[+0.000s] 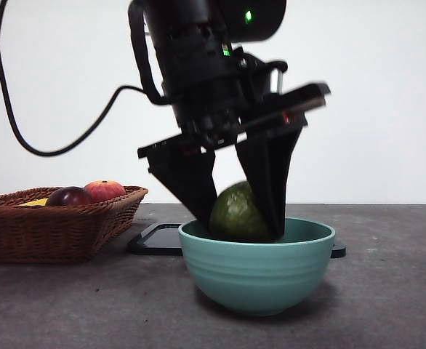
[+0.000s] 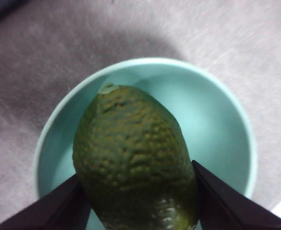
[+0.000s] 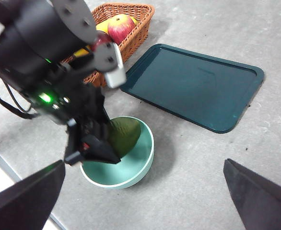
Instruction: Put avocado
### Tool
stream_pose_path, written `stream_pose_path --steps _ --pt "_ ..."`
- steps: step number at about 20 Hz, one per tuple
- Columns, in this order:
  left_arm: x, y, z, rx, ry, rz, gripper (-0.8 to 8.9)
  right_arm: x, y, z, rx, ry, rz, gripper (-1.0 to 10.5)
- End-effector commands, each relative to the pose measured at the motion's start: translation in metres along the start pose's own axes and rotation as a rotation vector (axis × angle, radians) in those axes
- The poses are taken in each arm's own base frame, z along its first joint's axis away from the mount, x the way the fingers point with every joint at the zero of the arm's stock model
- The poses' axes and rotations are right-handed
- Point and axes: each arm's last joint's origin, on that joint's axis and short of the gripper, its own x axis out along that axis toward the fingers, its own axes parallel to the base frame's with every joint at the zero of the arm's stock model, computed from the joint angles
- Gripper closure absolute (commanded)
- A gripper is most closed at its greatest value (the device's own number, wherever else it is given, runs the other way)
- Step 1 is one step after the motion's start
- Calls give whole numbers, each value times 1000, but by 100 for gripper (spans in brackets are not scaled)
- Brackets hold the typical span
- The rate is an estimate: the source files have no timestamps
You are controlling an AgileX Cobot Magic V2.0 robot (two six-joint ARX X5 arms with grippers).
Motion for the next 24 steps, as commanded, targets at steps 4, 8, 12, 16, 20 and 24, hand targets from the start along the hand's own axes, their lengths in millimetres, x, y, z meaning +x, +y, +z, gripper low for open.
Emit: stream_pose_path --steps 4,8,12,16,20,24 --pt "15 -5 4 14 26 -3 605 -3 2 4 -5 -17 8 344" --pt "16 -5 2 14 40 -1 605 -3 2 4 -5 -17 8 344" --pt "18 -10 1 26 47 -20 600 -3 2 4 -5 -17 8 344" --pt "18 -12 0 30 53 -21 525 -3 2 4 -5 -17 9 344" --pt "18 -12 0 30 49 -21 401 -3 2 4 -4 -17 8 344" --pt "12 -15 5 31 45 -45 253 -3 2 4 -5 -17 8 344"
